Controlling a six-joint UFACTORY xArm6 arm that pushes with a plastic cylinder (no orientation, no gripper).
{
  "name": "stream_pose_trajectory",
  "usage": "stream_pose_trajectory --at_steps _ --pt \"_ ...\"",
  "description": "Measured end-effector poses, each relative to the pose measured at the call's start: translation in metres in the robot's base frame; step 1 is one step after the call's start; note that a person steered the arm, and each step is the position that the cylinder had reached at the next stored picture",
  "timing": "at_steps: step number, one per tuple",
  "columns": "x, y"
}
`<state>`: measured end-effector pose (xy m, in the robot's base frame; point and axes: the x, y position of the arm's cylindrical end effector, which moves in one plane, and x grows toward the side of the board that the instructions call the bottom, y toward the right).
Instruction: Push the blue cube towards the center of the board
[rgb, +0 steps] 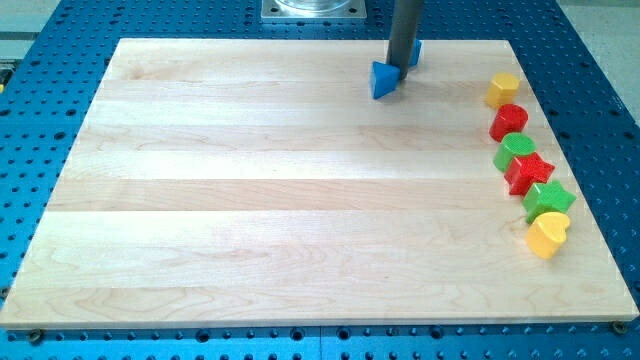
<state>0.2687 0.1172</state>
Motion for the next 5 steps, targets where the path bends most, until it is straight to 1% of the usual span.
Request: stream_pose_trajectory --at_steps 1,2,3,4,5 --pt "-0.007 0.069" --pt "-0.033 0.078" --pt "-0.057 0.072" --pt "-0.05 0.015" --pt "-0.005 -0.076"
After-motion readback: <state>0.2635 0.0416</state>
